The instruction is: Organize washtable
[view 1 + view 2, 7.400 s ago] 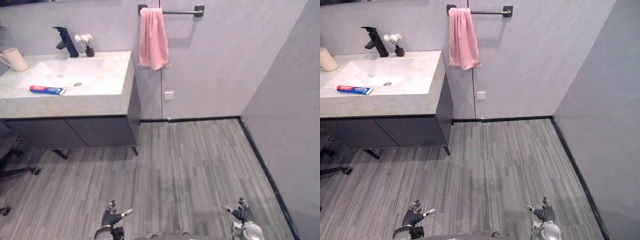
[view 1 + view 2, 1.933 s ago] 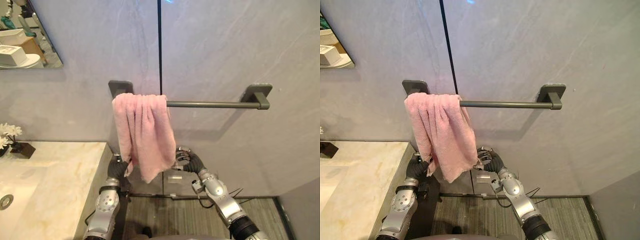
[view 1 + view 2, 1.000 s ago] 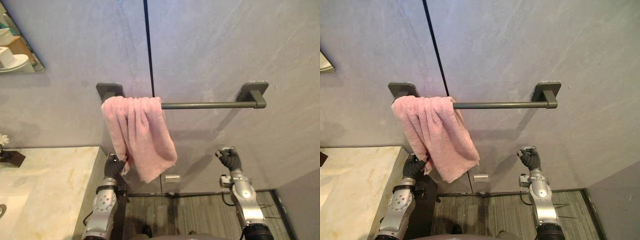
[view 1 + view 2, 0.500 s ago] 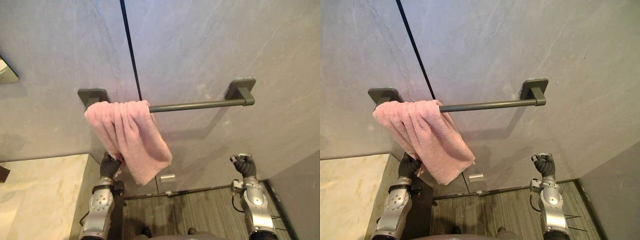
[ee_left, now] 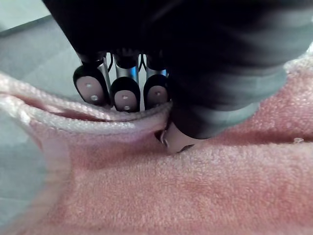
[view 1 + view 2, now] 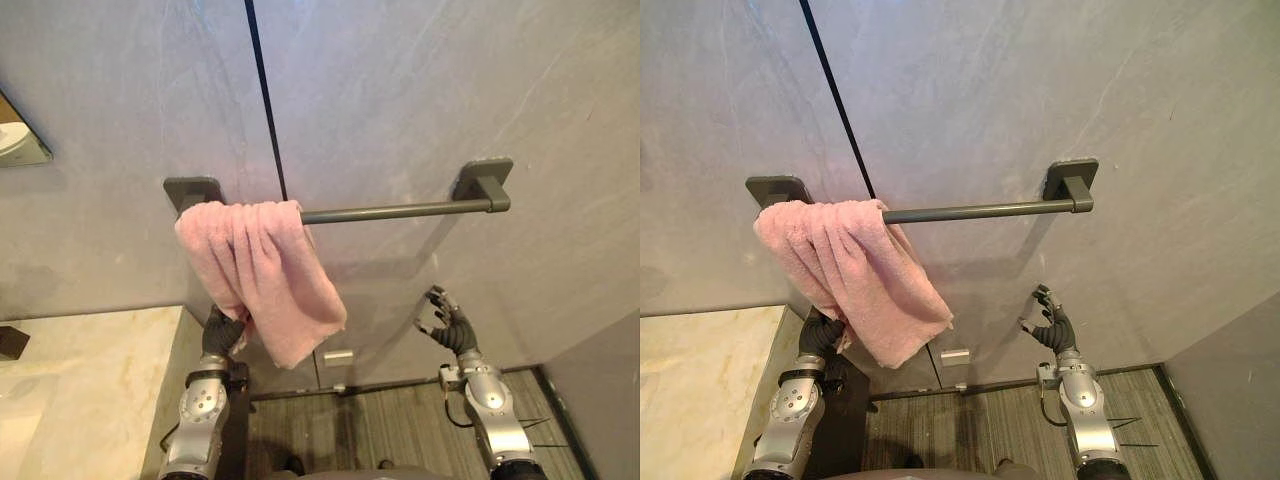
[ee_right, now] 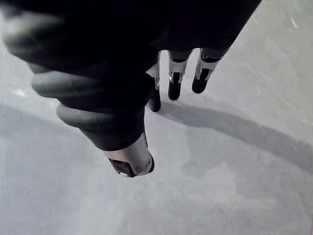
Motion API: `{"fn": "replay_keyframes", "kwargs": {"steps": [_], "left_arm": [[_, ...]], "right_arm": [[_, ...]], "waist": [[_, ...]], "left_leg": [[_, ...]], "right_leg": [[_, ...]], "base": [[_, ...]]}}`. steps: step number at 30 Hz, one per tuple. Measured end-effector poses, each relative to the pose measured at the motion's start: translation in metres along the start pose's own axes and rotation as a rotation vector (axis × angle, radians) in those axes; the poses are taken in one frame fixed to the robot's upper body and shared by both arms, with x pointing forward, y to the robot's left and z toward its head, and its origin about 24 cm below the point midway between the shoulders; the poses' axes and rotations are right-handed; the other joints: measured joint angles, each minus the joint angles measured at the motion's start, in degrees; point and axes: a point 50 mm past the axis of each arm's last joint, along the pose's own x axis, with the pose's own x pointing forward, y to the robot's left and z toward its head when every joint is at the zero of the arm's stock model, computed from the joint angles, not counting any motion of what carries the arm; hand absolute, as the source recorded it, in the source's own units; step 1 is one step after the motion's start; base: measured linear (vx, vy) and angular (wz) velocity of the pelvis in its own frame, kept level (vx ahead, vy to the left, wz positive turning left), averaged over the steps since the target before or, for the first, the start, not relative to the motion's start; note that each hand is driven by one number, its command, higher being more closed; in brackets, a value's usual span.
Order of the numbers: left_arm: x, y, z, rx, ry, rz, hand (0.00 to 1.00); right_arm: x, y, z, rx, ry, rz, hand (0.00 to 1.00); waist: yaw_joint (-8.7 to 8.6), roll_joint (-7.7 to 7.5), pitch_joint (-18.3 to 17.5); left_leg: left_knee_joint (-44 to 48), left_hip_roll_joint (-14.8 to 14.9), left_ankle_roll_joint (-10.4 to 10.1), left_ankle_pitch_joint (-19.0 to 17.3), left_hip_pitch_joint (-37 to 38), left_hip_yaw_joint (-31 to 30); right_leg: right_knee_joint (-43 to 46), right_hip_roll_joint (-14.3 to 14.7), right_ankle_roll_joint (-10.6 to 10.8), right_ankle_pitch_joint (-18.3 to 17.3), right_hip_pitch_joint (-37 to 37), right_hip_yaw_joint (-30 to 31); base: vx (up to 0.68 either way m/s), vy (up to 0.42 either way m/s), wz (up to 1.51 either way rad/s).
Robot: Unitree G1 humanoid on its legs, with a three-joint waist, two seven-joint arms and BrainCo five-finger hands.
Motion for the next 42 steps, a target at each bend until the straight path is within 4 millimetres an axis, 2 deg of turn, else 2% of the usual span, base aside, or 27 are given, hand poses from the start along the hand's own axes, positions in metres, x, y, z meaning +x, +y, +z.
{"fn": "replay_keyframes", "kwargs": {"steps": [5, 11, 17, 25, 26, 32, 42], "left_arm": [[0.0, -0.003, 0.0, -0.002, 0.002, -0.012, 1.0], [-0.001, -0.011, -0.001, -0.004, 0.005, -0.041, 1.0], [-0.002, -0.017, -0.003, -0.009, 0.013, -0.062, 1.0], [-0.002, -0.026, -0.003, -0.011, 0.012, -0.094, 1.0], [-0.001, -0.027, -0.003, -0.01, 0.014, -0.098, 1.0], [-0.001, -0.032, -0.005, -0.012, 0.013, -0.116, 1.0], [-0.001, -0.032, -0.004, -0.013, 0.007, -0.116, 1.0]], "right_arm": [[0.0, 0.015, 0.002, -0.047, -0.008, 0.092, 0.0], [0.001, 0.036, 0.012, -0.079, -0.057, 0.204, 0.0], [0.007, 0.067, 0.028, -0.103, -0.119, 0.363, 0.0], [0.01, 0.1, 0.041, -0.125, -0.173, 0.5, 0.0], [0.011, 0.105, 0.042, -0.127, -0.171, 0.52, 1.0], [0.016, 0.12, 0.047, -0.115, -0.181, 0.556, 1.0], [0.02, 0.113, 0.041, -0.108, -0.15, 0.501, 1.0]], "waist": [[0.0, -0.05, 0.0], [0.04, -0.07, 0.0], [0.17, -0.12, -0.1], [1.47, -0.13, -0.1], [1.49, -0.17, -0.1], [1.56, -0.31, -0.2], [1.65, -0.42, -0.2]], "left_leg": [[0.0, 0.0, 0.0, 0.1, 0.0, -0.5], [0.0, 0.0, -0.2, 0.2, -0.1, -1.3], [-0.1, 0.0, -0.3, 0.6, -0.7, -2.1], [-0.4, 0.0, -0.3, 0.8, -1.0, -2.6], [-0.4, 0.0, -0.3, 0.9, -1.0, -2.8], [-0.4, 0.0, -0.4, 1.2, -1.8, -4.0], [-0.4, 0.0, -0.4, 1.3, -2.2, -4.5]], "right_leg": [[0.0, 0.0, 0.0, 0.0, 0.2, -0.5], [-0.1, 0.0, 0.0, 0.0, 0.5, -1.2], [-0.2, 0.1, -0.1, 0.1, 0.3, -1.6], [-0.3, 0.2, -0.2, 0.2, 0.4, -2.4], [-0.4, 0.2, -0.2, 0.2, 0.5, -2.7], [-1.0, 0.2, -0.4, 0.4, 0.6, -3.9], [-1.1, 0.2, -0.4, 0.4, 0.6, -4.5]], "base": [[-0.01, -0.009, 0.04], [-0.02, -0.017, 0.06], [-0.02, -0.015, 0.07], [-0.01, -0.008, 0.03], [-0.02, -0.015, 0.09], [-0.02, -0.016, 0.1], [-0.01, -0.008, 0.03]]}}
